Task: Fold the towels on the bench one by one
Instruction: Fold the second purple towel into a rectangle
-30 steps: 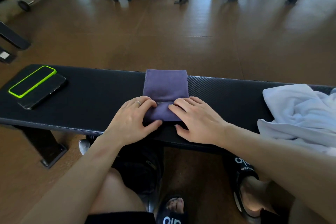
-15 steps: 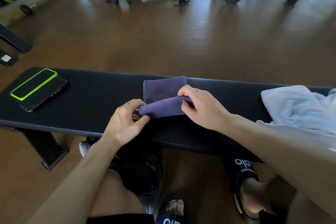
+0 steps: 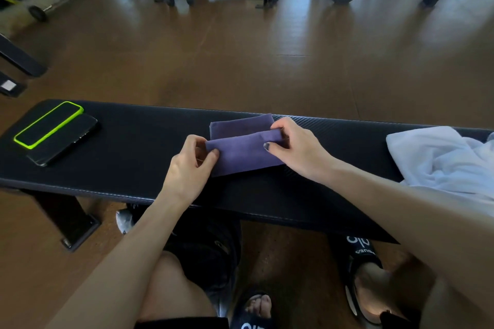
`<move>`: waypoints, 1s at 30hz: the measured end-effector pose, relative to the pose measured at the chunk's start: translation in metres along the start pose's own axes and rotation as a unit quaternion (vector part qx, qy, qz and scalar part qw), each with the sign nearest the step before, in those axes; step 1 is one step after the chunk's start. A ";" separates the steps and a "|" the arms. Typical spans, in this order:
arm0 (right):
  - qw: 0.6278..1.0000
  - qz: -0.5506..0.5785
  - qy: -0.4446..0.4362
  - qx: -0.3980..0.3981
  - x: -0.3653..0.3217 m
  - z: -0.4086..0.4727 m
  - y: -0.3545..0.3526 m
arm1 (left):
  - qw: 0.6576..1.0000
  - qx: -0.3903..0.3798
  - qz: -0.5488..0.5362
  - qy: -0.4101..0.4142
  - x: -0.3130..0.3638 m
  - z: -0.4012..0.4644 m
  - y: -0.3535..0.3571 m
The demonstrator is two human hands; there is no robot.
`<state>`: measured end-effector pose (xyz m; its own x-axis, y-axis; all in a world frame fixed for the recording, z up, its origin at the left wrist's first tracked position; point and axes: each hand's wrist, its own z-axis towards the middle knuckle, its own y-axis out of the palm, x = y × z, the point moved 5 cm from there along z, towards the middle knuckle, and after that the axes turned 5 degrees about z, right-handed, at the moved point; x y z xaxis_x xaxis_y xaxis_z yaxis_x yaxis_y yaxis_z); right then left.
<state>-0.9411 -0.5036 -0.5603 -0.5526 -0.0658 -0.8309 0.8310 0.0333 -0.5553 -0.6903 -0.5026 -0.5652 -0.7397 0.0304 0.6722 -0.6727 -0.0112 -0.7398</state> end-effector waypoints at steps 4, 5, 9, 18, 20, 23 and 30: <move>0.999 0.007 0.000 0.037 0.007 0.006 0.006 | 0.999 -0.006 0.033 0.000 0.000 0.008 0.008; 0.999 -0.004 -0.001 0.049 0.007 0.007 0.007 | 0.999 -0.005 0.037 -0.004 -0.001 0.010 0.009; 0.996 -0.054 -0.017 0.071 0.003 0.006 0.009 | 0.998 0.005 0.070 -0.006 0.000 0.012 0.011; 0.890 -0.375 -0.260 0.012 -0.019 -0.005 0.018 | 0.885 0.058 0.365 0.282 0.036 0.003 0.024; 0.894 -0.372 -0.246 -0.045 -0.017 -0.007 0.017 | 0.893 0.021 0.341 0.294 0.036 0.000 0.028; 0.909 -0.344 -0.220 -0.079 -0.012 -0.010 0.014 | 0.925 -0.014 0.278 0.259 0.033 -0.003 0.023; 0.939 -0.274 -0.205 -0.042 -0.019 -0.006 0.008 | 0.928 -0.023 0.289 0.234 0.030 -0.004 0.018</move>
<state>-0.9243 -0.4964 -0.5491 -0.8104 -0.4735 -0.3449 0.4114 -0.0407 -0.9106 -0.7250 -0.4977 -0.5587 -0.8822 0.4633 0.0842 -0.1554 -0.1177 -0.9808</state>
